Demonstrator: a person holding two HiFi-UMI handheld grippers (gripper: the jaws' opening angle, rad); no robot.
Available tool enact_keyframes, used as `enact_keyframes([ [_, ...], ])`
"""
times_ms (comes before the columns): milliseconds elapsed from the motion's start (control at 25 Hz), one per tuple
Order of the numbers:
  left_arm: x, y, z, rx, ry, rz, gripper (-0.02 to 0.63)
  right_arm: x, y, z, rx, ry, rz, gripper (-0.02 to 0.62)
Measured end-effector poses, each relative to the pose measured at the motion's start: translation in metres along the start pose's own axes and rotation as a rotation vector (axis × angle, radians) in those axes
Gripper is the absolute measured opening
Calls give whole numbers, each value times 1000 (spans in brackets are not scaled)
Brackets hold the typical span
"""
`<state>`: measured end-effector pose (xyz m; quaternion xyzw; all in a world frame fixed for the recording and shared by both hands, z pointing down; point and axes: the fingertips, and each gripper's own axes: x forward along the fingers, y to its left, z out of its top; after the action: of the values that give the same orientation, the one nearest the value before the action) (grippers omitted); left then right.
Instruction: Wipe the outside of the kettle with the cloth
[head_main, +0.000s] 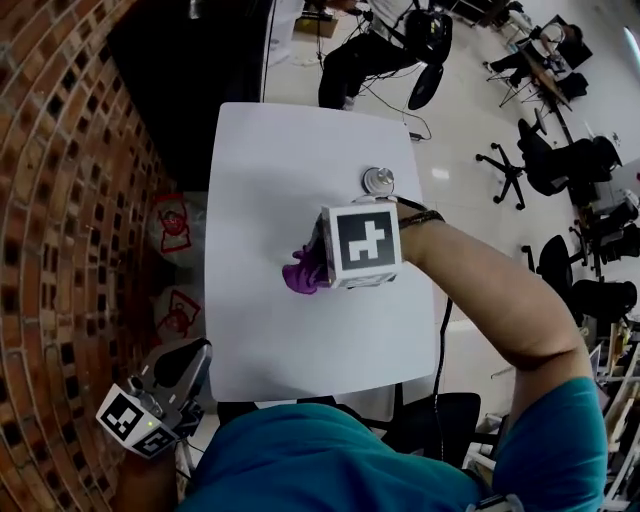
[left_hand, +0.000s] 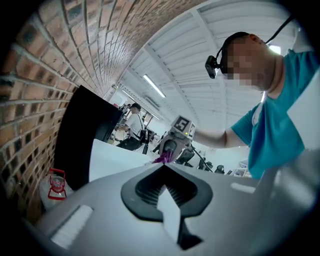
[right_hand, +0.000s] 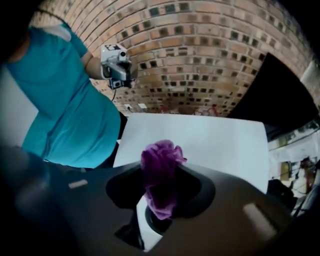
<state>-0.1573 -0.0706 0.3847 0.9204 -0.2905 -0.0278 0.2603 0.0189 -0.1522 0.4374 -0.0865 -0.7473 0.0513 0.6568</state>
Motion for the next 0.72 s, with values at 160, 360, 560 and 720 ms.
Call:
enact_keyframes([
  [160,-7,9,-2,-15,-5,25,0,-6,-33,-1,84,33,86,123],
  [360,-9,13,-6,-22,-4,29,0,-16,-71,-17,215,25,111,123],
  [560,-7,14,-7,-16,7,27,0,-27,-95,-50,387,-68,123,123],
  [720,-2,13,-6,-9,9,21,0,-38,-96,-81,449,-156,70,123],
])
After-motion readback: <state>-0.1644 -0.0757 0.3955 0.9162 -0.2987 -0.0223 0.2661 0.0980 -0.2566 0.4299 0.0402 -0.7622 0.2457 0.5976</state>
